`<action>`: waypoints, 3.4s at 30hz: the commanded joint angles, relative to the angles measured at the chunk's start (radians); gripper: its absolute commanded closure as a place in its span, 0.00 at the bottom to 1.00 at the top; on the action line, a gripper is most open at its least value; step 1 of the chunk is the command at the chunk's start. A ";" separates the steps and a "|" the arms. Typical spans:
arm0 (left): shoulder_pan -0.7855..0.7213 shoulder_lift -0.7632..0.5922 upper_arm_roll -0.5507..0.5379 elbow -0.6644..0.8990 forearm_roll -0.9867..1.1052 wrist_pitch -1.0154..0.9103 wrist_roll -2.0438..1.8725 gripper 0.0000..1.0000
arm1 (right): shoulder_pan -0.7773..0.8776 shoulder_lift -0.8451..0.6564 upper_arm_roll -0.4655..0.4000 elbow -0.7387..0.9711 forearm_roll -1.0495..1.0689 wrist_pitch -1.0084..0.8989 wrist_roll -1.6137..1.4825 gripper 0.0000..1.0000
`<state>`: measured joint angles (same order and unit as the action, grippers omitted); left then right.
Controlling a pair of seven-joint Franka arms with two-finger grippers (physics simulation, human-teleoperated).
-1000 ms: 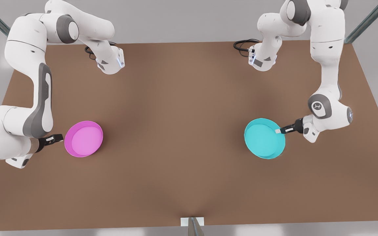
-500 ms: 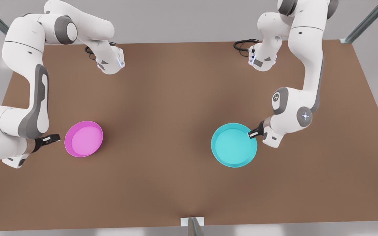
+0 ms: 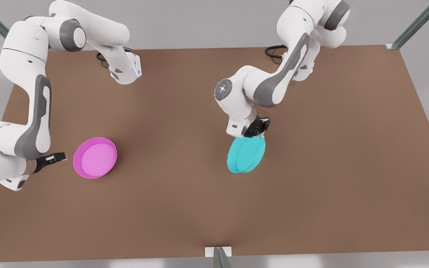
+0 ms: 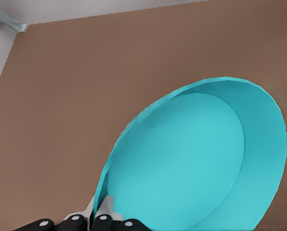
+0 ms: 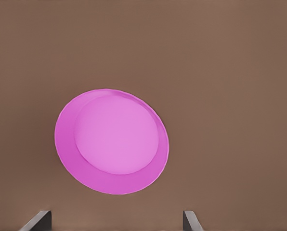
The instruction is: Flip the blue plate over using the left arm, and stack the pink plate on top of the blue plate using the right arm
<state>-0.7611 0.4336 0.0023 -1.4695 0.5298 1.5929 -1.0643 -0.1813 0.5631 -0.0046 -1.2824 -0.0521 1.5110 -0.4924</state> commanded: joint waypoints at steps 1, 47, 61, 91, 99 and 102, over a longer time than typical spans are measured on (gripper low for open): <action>-0.006 0.000 -0.001 0.000 0.162 -0.008 -0.005 0.79 | 0.000 0.000 0.000 0.000 0.000 0.000 0.000 0.00; -0.736 0.651 -0.152 0.115 0.567 -0.645 -0.071 0.00 | -0.033 0.017 0.000 -0.003 0.008 0.006 -0.014 0.00; 0.109 0.111 -0.291 0.164 0.058 -0.188 0.191 0.01 | -0.033 0.017 0.000 -0.003 0.009 0.006 -0.014 0.00; 0.506 -0.266 0.059 0.064 -0.541 -0.004 1.014 0.00 | -0.328 0.077 0.002 -0.456 0.463 0.382 -0.224 0.00; 0.510 -0.263 0.061 0.057 -0.551 -0.004 1.017 0.00 | -0.313 0.086 0.005 -0.488 0.489 0.416 -0.224 0.00; 0.510 -0.260 0.059 0.055 -0.551 -0.002 1.014 0.00 | -0.311 0.092 0.005 -0.480 0.505 0.420 -0.222 0.00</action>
<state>-0.2516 0.1734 0.0613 -1.4142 -0.0207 1.5907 -0.0506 -0.4923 0.6564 0.0002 -1.7626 0.4671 1.9298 -0.7135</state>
